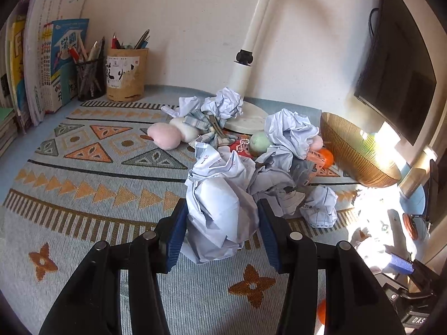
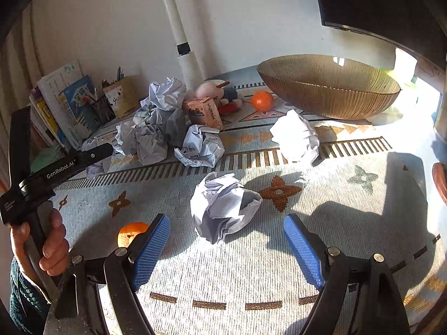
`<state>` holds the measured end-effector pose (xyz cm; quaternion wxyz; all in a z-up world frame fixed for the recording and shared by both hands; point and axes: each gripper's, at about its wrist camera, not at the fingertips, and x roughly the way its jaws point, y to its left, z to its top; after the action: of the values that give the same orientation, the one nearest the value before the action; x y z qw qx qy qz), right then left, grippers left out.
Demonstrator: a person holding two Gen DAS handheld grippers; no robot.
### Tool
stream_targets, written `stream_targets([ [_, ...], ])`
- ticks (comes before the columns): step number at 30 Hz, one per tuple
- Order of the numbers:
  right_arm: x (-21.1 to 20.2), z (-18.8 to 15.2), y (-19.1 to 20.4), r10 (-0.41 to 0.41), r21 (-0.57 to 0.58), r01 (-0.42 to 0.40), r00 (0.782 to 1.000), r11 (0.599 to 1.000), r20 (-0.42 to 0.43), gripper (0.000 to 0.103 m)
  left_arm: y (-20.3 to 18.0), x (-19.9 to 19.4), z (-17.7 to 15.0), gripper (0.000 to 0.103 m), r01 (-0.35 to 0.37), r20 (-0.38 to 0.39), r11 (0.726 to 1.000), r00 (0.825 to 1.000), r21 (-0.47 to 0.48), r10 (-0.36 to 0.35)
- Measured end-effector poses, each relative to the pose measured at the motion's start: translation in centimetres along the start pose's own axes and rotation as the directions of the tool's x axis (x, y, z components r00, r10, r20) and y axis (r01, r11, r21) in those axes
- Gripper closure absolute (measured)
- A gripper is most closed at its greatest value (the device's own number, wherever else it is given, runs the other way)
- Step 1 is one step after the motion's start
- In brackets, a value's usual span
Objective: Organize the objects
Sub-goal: 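Carry both held paper balls over the amber glass bowl, then open both tools to drop the papers into the bowl, then withdraw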
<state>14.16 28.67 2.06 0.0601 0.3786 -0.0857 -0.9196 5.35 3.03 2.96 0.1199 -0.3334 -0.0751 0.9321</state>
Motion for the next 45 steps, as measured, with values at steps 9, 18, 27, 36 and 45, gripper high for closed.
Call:
stream_targets([
  [9,1.9,1.2,0.6,-0.05,0.015,0.051,0.998,0.999,-0.03,0.055,-1.0,-0.3,-0.1,0.055,-0.024,0.011,0.998,1.0,0.06,0.023],
  [18,-5.2,6.5,-3.4,-0.053,0.114,0.036,0.988,0.993,0.147,0.057,-6.4,-4.7,4.6,0.056,0.092,0.073,0.986,0.992,0.139,-0.103],
  [27,-7.6,13.8,-11.9,-0.206,0.357,0.11,0.948,0.928,0.242,0.057,-19.6,1.2,12.0,0.056,0.269,-0.034,0.917,0.962,0.294,-0.271],
  [36,-3.4,16.0,-15.6,-0.244,0.374,0.164,0.953,0.913,0.178,0.043,-24.6,9.7,11.5,0.047,0.302,-0.143,0.91,0.952,0.285,-0.271],
  [45,-4.5,14.1,-15.5,-0.228,0.357,0.151,0.957,0.922,0.182,0.036,-22.1,6.2,11.0,0.004,0.294,-0.083,0.91,0.956,0.291,-0.282],
])
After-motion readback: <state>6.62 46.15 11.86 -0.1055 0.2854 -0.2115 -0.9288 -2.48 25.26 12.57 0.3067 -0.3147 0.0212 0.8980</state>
